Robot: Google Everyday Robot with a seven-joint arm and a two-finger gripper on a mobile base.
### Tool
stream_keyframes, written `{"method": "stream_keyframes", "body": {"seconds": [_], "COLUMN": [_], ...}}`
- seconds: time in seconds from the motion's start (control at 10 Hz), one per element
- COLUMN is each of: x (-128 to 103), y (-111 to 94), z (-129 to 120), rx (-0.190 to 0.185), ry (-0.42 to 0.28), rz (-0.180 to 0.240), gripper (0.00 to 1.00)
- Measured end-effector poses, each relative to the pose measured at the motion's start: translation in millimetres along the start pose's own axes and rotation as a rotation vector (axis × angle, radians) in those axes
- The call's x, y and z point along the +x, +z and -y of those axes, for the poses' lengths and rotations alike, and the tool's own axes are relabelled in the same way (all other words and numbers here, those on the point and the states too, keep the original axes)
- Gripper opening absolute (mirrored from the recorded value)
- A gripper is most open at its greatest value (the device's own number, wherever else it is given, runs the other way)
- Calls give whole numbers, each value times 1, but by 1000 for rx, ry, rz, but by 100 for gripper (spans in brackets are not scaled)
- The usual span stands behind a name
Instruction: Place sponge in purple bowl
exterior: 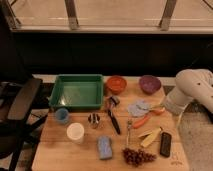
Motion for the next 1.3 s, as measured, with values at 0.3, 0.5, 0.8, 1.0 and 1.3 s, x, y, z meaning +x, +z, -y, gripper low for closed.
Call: {"method": "stream_keyframes", "body": {"seconds": [0.3, 0.5, 0.8, 1.0, 1.3], "x": [0, 0, 0, -6, -41], "y": [0, 0, 0, -3, -11], "z": [0, 0, 0, 0, 20], "rx": [0, 0, 0, 1, 10], "ry": [0, 0, 0, -31, -290], "rz": [0, 0, 0, -20, -90], "gripper": [80, 80, 80, 80, 80]}}
